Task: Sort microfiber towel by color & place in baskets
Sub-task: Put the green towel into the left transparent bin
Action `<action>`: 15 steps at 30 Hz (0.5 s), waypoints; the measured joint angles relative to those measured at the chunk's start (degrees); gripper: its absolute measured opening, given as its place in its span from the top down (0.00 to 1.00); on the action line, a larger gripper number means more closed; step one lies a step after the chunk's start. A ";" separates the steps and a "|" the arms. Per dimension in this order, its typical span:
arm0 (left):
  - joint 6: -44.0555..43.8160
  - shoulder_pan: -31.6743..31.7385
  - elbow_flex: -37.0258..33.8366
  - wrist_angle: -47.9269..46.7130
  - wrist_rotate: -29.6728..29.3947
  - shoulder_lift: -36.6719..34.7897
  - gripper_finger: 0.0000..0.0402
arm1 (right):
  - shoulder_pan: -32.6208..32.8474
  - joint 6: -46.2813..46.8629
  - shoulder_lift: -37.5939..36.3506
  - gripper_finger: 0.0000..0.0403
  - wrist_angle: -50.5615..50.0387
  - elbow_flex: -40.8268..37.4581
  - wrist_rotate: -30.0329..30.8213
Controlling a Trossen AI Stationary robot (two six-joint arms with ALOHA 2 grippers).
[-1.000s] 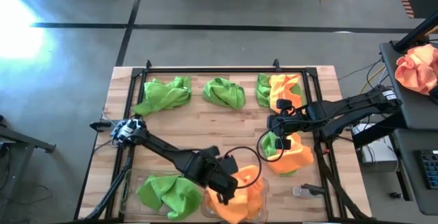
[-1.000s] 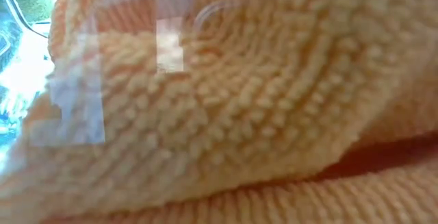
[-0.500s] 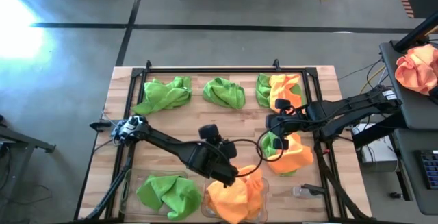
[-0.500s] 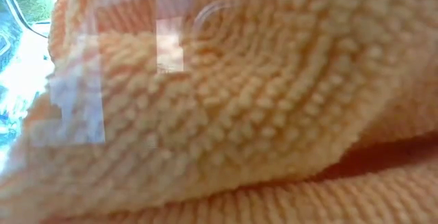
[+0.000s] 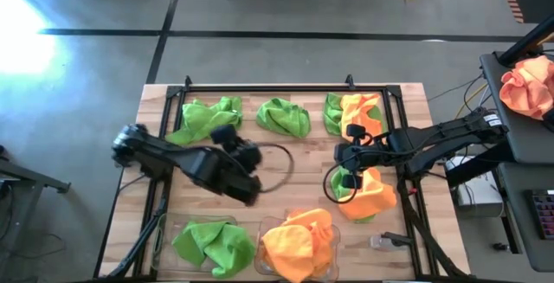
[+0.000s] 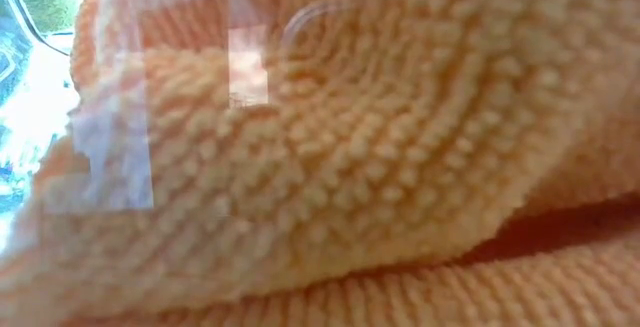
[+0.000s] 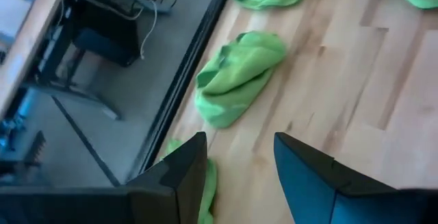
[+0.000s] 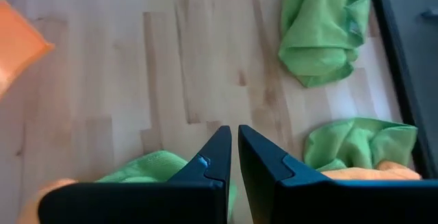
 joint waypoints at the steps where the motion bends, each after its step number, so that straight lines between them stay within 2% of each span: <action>1: -1.37 0.00 -3.28 1.54 0.08 -2.85 0.62 | 0.00 0.72 0.00 0.94 -0.02 0.00 0.68; 4: -2.22 -0.21 -12.61 10.06 0.36 -11.04 0.62 | 0.00 3.20 0.00 0.94 -0.02 0.00 2.47; 10: 5.70 -0.30 -31.07 28.48 6.07 -24.15 0.62 | -0.02 3.71 0.00 0.94 0.00 0.00 3.15; 15: 8.17 0.53 -44.10 37.38 7.52 -32.41 0.62 | -0.03 3.81 0.00 0.94 0.36 0.00 3.17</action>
